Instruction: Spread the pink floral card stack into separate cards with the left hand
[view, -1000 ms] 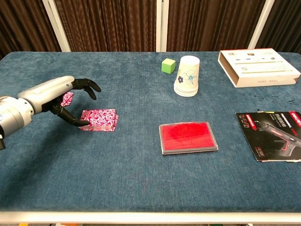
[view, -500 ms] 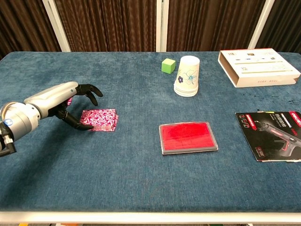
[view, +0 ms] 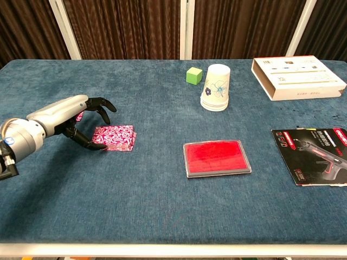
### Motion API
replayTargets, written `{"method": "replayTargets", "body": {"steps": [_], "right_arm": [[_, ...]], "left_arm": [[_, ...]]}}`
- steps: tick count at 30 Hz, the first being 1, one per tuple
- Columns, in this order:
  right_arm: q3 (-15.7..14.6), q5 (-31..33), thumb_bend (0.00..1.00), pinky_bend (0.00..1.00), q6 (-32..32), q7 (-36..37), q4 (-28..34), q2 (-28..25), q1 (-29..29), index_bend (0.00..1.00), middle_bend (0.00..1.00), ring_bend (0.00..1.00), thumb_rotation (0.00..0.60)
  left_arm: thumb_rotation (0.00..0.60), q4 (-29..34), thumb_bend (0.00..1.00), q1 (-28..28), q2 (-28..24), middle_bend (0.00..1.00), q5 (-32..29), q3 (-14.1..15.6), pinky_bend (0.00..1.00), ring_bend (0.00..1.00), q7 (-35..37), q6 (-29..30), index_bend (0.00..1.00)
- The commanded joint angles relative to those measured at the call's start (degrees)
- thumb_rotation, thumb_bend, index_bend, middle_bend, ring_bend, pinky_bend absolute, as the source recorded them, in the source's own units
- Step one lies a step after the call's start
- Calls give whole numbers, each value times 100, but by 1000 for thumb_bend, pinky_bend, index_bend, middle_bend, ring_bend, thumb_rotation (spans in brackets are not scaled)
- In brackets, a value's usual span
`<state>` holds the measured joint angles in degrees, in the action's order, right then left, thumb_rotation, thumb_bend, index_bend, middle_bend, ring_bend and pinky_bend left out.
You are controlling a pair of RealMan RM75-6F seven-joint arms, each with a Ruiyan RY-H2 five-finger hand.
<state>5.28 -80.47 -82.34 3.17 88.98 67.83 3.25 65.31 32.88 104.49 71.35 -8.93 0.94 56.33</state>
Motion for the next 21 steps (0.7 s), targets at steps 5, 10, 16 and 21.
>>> {"method": "replayTargets", "body": {"steps": [5,10,16,21], "right_arm": [[9,21,153,0,4,22,-20,2,-3,0,0,0,600],[13,33,153,0,10,28,-30,4,-2,0,0,0,600],[14,43,153,0,10,34,-40,5,-7,0,0,0,600],[10,44,153,0,23,33,-48,13,-4,0,0,0,600]], "left_arm": [[600,-18,163,-10,27,336,38,12,110,106,21,32,227],[600,-45,164,-9,44,350,47,14,110,106,45,21,233],[600,-68,164,-6,55,351,63,1,110,106,69,33,233],[600,-80,168,-8,61,370,97,27,110,106,72,32,243]]}}
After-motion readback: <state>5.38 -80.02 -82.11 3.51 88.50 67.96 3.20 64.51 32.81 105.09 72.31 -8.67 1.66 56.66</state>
